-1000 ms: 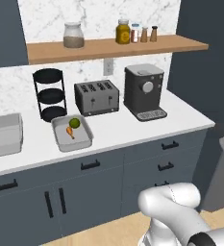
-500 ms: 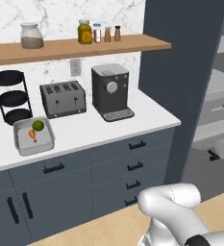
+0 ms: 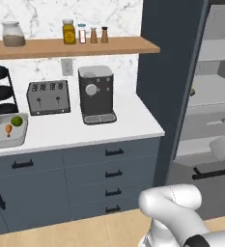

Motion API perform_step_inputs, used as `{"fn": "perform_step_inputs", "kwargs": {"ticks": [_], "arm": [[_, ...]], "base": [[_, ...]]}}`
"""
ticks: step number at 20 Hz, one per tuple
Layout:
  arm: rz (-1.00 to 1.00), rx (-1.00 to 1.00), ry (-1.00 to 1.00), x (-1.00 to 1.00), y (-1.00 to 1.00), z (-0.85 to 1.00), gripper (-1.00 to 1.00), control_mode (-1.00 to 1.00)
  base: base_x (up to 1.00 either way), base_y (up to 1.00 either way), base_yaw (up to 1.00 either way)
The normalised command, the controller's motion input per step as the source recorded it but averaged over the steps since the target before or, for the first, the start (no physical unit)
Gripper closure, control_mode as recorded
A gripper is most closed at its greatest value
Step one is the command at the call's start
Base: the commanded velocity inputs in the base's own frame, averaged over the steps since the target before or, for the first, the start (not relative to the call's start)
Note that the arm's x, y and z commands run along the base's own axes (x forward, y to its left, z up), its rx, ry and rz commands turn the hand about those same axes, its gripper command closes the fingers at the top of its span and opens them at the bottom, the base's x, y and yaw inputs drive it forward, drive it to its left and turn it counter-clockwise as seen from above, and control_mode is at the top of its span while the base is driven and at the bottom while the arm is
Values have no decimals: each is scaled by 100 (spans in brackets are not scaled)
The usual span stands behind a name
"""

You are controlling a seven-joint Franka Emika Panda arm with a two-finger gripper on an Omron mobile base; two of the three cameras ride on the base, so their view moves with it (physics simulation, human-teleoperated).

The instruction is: Place one lime and one chicken drumstick in each tupperware on the nearby counter, to pack two identical lunches.

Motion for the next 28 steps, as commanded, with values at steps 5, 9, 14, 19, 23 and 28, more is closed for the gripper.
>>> {"fn": "perform_step_inputs", "kwargs": {"ticks": [5,9,14,19,23,28], "arm": [[0,0,0,0,0,0,-100,100],[0,0,0,0,0,0,-100,100],[0,0,0,0,0,0,-100,100],[0,0,0,0,0,0,-100,100],[0,0,0,0,0,0,-100,100],[0,0,0,0,0,0,-100,100]], "base": [[-44,-95,29],[-30,-92,14],[3,-52,5],[15,-26,4],[40,-42,1],[23,-55,1]]}}
